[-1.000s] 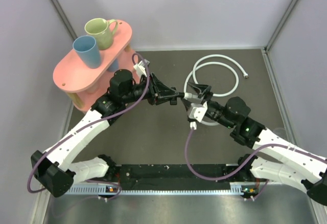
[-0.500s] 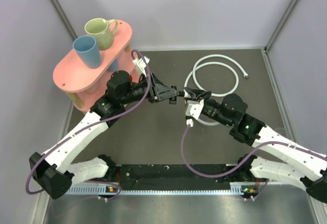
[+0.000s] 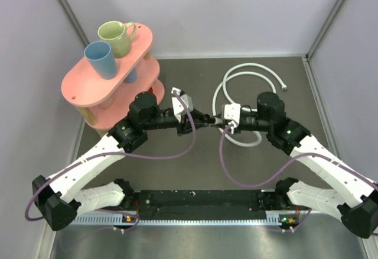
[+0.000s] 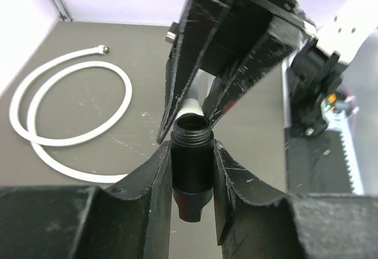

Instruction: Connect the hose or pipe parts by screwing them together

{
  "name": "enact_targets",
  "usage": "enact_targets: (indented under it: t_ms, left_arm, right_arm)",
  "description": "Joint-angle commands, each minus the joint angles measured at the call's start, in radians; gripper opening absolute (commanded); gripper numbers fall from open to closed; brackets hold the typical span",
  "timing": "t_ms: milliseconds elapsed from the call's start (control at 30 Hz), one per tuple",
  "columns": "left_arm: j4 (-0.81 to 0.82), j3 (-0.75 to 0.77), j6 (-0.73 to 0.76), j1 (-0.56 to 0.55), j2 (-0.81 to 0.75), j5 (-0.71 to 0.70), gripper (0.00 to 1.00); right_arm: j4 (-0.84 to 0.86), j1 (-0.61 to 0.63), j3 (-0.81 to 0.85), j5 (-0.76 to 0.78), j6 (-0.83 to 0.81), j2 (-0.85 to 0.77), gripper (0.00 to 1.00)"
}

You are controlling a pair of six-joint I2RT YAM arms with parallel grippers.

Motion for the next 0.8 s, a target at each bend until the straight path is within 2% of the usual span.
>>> enact_targets:
  t_ms: [0, 67, 200, 233, 267, 300, 333, 367, 533, 767]
  left_arm:
    - [-0.034, -0.041, 0.407, -0.056, 0.024, 0.118, 0.00]
    - [-0.066, -0.026, 0.417, -0.057, 0.047, 0.093, 0.00]
    - [-0.047, -0.009, 0.316, -0.057, 0.090, 0.070, 0.00]
    - [-0.027, -0.018, 0.279, -0.057, 0.089, 0.051, 0.10]
    - [0.016, -0.038, 0.245, -0.056, 0.087, 0.025, 0.27]
    - [0.017, -0.043, 0.219, -0.056, 0.081, -0.003, 0.33]
    - [0.017, -0.044, 0.219, -0.056, 0.076, -0.015, 0.55]
    - [0.017, -0.046, 0.224, -0.056, 0.072, -0.029, 0.64]
    - [0.017, -0.038, 0.216, -0.054, 0.018, -0.185, 0.71]
    - [-0.008, -0.073, 0.216, -0.039, -0.104, -0.316, 0.77]
  right_arm:
    - [0.122, -0.016, 0.059, -0.220, 0.151, 0.039, 0.00]
    - [0.117, -0.016, 0.042, -0.197, 0.162, 0.036, 0.00]
    - [0.098, -0.016, -0.009, -0.091, 0.188, 0.016, 0.00]
    - [0.091, -0.017, -0.018, -0.080, 0.190, 0.011, 0.00]
    - [0.088, -0.016, -0.027, -0.072, 0.196, -0.003, 0.00]
    - [0.085, -0.016, -0.048, -0.063, 0.203, -0.009, 0.00]
    - [0.082, -0.016, -0.059, -0.060, 0.209, -0.016, 0.00]
    - [0.080, -0.016, -0.070, -0.054, 0.214, -0.027, 0.00]
    - [0.085, -0.017, -0.096, -0.036, 0.295, 0.005, 0.00]
    - [0.158, -0.016, -0.084, 0.020, 0.389, 0.137, 0.00]
